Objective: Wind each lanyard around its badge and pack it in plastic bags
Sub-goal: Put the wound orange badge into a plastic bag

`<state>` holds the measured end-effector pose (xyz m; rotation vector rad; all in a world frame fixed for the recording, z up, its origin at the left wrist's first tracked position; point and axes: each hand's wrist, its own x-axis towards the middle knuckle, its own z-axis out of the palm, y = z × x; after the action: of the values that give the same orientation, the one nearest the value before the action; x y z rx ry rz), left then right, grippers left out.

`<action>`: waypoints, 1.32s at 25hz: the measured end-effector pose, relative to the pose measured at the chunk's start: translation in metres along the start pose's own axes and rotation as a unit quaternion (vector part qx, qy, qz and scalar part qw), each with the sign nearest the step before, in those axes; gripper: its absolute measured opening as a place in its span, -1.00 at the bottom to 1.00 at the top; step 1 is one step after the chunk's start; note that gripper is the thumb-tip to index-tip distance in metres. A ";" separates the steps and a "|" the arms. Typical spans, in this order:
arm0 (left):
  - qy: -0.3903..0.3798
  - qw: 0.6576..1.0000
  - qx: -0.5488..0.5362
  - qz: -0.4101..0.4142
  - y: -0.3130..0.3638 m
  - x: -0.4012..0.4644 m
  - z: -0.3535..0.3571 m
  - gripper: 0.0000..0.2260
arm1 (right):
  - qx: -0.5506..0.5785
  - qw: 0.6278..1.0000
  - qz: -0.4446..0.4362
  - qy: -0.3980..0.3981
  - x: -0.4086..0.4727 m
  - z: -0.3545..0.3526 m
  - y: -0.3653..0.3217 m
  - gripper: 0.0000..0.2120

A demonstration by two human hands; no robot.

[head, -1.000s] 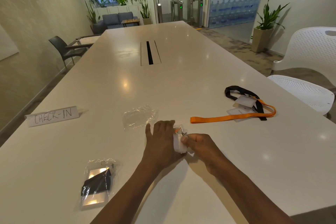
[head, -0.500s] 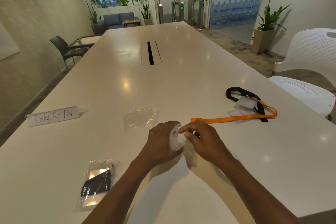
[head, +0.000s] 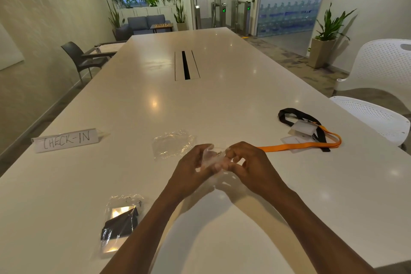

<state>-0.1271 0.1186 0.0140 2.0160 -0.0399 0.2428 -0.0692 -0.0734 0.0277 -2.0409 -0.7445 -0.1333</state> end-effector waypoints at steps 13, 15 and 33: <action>0.066 0.982 -0.176 0.000 0.005 0.000 0.010 -0.74 | 0.133 0.980 0.079 0.126 0.002 0.003 -0.008 -0.69; 0.078 0.978 -0.191 -0.003 0.007 0.001 0.013 -0.74 | 0.153 0.976 0.089 0.126 0.002 0.001 -0.006 -0.75; 0.169 0.983 -0.060 -0.037 0.004 0.000 0.001 -0.84 | 0.232 0.957 0.148 0.095 -0.004 0.002 0.000 -0.90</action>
<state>-0.1279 0.1165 0.0169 1.8297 0.2279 0.5193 -0.0732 -0.0739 0.0250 -1.6350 -0.3045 0.0178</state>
